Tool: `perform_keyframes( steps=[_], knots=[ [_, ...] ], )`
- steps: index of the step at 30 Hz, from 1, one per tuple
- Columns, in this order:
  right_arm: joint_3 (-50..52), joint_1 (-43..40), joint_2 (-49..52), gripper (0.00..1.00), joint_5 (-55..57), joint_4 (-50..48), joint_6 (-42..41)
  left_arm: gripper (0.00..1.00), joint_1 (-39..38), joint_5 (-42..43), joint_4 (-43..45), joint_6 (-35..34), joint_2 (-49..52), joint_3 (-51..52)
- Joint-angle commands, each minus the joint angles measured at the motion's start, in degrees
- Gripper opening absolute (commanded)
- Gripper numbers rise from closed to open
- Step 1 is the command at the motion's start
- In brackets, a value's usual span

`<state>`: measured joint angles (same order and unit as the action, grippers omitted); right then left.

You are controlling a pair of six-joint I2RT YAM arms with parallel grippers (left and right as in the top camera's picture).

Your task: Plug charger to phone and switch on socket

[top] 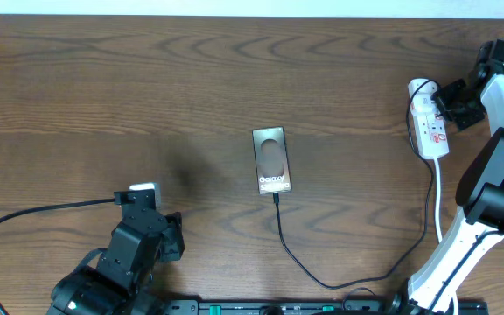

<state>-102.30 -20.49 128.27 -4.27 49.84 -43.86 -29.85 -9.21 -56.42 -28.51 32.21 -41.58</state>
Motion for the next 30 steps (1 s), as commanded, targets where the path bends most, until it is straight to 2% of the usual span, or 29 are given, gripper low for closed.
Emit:
perform_keyframes(
  steps=[1, 18, 22, 30],
  knots=[
    [-1.0, 0.8, 0.7, 0.01, -0.8, -0.2, 1.3, 0.56, -0.2, -0.9, -0.1, -0.3, -0.2, 0.0],
    [-1.0, 7.7, 3.9, 0.01, 0.4, 1.6, 2.0, 0.56, -0.2, -0.9, -0.5, -0.3, -0.2, 0.0],
    [-1.0, 9.2, 3.9, 0.01, 1.9, 0.9, 4.7, 0.55, -0.2, -0.9, -0.5, -0.3, -0.2, 0.0],
    [-1.6, 7.6, 2.6, 0.01, 8.3, 3.1, 4.7, 0.55, -0.2, -0.9, -0.5, -0.3, -0.2, 0.0]
  ],
)
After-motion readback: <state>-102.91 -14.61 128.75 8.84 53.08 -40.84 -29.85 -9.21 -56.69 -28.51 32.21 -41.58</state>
